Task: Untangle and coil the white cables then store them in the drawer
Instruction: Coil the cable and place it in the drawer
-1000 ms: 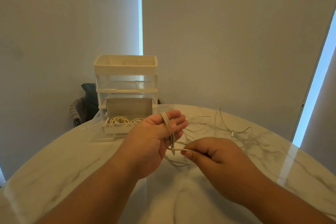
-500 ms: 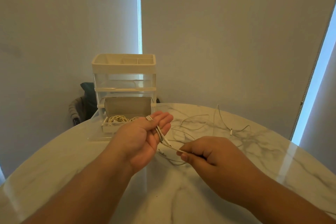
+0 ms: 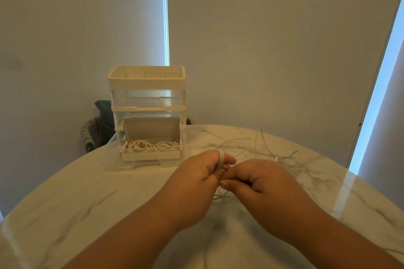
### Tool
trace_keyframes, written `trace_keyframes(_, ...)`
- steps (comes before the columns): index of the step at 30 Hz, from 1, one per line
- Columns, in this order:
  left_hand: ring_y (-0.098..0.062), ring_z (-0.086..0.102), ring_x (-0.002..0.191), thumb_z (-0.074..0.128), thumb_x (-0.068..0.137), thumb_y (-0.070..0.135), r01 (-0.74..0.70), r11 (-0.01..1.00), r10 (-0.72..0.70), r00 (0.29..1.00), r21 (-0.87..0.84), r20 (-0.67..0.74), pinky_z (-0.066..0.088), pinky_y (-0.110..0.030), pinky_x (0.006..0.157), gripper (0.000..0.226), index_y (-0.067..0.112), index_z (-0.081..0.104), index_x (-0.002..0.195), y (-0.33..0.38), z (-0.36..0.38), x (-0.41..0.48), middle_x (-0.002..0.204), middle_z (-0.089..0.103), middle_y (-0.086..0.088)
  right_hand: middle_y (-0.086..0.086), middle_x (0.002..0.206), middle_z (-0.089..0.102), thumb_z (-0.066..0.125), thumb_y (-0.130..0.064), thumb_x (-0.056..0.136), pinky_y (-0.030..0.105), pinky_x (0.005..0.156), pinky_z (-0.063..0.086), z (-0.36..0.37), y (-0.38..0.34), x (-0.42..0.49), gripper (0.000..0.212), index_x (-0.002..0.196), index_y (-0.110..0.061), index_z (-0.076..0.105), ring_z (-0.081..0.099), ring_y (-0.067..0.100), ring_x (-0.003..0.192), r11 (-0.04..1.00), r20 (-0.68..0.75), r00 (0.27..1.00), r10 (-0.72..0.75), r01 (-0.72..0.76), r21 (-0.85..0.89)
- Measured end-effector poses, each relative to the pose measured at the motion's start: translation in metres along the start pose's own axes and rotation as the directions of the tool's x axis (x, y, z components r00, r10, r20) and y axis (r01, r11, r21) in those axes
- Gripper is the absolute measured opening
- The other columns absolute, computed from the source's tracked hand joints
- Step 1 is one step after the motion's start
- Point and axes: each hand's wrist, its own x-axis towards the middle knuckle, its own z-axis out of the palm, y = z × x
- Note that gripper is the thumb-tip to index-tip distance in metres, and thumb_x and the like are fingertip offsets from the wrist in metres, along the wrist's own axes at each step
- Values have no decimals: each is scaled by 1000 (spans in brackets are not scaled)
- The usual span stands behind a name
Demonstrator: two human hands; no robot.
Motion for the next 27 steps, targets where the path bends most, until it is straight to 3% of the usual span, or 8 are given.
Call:
trace_keyframes(3, -1, 62, 80, 45, 102, 19, 33, 999, -31, 998, -43, 59, 54, -25, 75, 22, 30, 64, 103, 2, -1, -1, 93, 69, 7, -22, 84, 71, 63, -34, 93, 21, 74, 49, 1, 1, 0, 15, 89, -38, 76, 62, -3, 86, 999, -16, 999, 32, -32, 27)
trace_keyframes(5, -3, 57, 74, 47, 96, 18, 72, 992, -59, 991, -104, 122, 50, -23, 68, 25, 34, 65, 90, 6, -4, -2, 86, 66, 5, -24, 84, 71, 63, -32, 93, 18, 73, 48, 1, 0, 0, 18, 85, -40, 77, 63, -3, 85, 999, -14, 999, 35, -35, 41)
trace_keyframes(8, -2, 49, 69, 48, 80, 23, 70, 995, -55, 975, -65, 213, 44, -27, 66, 22, 41, 57, 72, 8, -7, -2, 71, 56, 15, -26, 80, 68, 64, -29, 92, 14, 66, 44, 1, -2, -1, 22, 76, -42, 73, 62, -2, 82, 998, -23, 999, 39, -38, 39)
trace_keyframes(12, -4, 51, 76, 53, 88, 25, -3, 990, -38, 959, 142, 280, 47, -33, 74, 8, 31, 54, 83, 6, -5, -2, 83, 57, 13, -24, 76, 66, 73, -31, 79, 14, 60, 43, -3, 2, 0, 10, 70, -33, 72, 60, -1, 78, 994, -104, 990, 91, -85, 62)
trace_keyframes(15, 2, 57, 81, 49, 96, 18, -20, 969, -57, 952, 245, 301, 50, -23, 77, 14, 28, 58, 95, 3, -2, -1, 88, 61, 16, -29, 74, 64, 74, -31, 82, 12, 59, 41, -4, 5, 1, 11, 71, -30, 71, 58, -4, 76, 993, -52, 992, 111, -108, 55)
trace_keyframes(19, 6, 63, 87, 43, 102, 22, -3, 969, -77, 946, 247, 316, 52, -22, 86, 20, 22, 63, 107, 0, -1, -1, 96, 65, 14, -36, 67, 59, 71, -27, 86, 7, 64, 41, -2, 5, 1, 9, 78, -31, 72, 56, -10, 73, 994, -9, 995, 95, -94, 61)
trace_keyframes(24, 0, 67, 87, 53, 95, 15, 30, 980, -85, 958, 199, 273, 55, -28, 86, 17, 20, 69, 98, -8, -7, 4, 95, 72, 8, -25, 76, 65, 74, -25, 85, 10, 65, 41, -7, 9, 2, 11, 79, -35, 75, 58, -4, 81, 994, -32, 995, 92, -90, 58)
trace_keyframes(27, -2, 70, 80, 51, 97, 11, 113, 976, -160, 952, 188, 261, 56, -24, 80, 22, 19, 69, 106, -13, -9, 4, 96, 74, 5, -21, 78, 64, 70, -30, 88, 9, 66, 41, -10, 13, 4, 10, 83, -38, 73, 56, -6, 88, 993, -50, 992, 113, -114, -11)
